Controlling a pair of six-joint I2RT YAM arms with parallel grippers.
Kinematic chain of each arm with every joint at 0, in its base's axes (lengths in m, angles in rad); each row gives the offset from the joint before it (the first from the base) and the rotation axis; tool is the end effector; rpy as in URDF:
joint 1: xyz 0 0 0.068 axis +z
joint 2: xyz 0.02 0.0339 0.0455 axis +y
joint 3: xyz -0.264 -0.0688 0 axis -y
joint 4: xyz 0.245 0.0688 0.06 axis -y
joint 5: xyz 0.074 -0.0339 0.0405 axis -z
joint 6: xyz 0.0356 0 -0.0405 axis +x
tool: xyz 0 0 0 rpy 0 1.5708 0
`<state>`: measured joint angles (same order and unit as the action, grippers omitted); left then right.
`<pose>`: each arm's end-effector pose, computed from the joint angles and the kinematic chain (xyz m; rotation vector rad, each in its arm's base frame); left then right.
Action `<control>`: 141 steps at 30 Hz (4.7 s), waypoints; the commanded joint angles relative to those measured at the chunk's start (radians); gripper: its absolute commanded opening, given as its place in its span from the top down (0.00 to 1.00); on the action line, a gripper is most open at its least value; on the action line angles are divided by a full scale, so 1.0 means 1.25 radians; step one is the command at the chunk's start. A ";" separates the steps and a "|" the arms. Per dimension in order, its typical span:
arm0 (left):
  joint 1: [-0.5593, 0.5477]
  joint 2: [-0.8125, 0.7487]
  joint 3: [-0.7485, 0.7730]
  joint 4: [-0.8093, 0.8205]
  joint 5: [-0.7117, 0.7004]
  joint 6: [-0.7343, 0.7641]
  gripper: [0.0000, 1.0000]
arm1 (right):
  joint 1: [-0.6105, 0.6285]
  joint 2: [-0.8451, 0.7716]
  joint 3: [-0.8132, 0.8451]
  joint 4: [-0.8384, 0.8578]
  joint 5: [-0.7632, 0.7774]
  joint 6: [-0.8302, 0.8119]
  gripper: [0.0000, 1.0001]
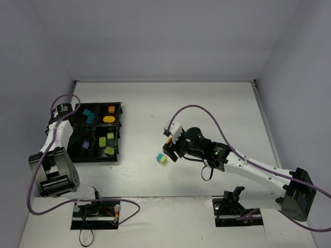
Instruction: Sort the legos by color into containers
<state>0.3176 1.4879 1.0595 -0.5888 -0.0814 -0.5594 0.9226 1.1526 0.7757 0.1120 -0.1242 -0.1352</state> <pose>0.2874 0.0975 0.2363 -1.1236 2.3256 0.0159 0.1584 0.2165 0.2917 -1.0278 1.5811 0.6608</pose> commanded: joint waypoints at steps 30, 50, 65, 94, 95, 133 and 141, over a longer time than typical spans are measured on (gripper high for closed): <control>-0.653 -0.244 0.029 0.240 0.644 -0.202 0.30 | -0.004 0.045 0.156 0.053 -0.107 -0.045 0.88; -0.668 -0.168 0.044 0.223 0.690 -0.165 0.85 | -0.004 0.057 0.171 0.054 -0.066 -0.037 0.77; -0.532 -0.081 0.136 0.103 0.584 -0.031 0.87 | -0.046 0.076 0.154 0.022 0.062 0.028 0.00; -0.225 0.411 0.598 0.008 0.104 0.132 0.61 | -0.057 0.203 0.123 -0.017 -0.025 0.144 0.28; -0.225 0.411 0.599 0.001 0.102 0.132 0.59 | -0.055 0.208 0.122 -0.016 -0.025 0.144 0.28; -0.409 -0.185 0.169 -0.095 0.236 0.057 0.34 | -0.031 0.366 0.086 -0.012 -0.108 0.135 0.40; -0.423 -0.183 0.160 -0.091 0.243 0.055 0.34 | -0.018 0.392 0.106 -0.036 -0.109 0.144 0.44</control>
<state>-0.2031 1.2865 1.2449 -0.7219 0.2111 -0.4801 0.8883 1.6344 0.8814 0.0772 -0.2451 0.0307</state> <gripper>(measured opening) 0.658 0.558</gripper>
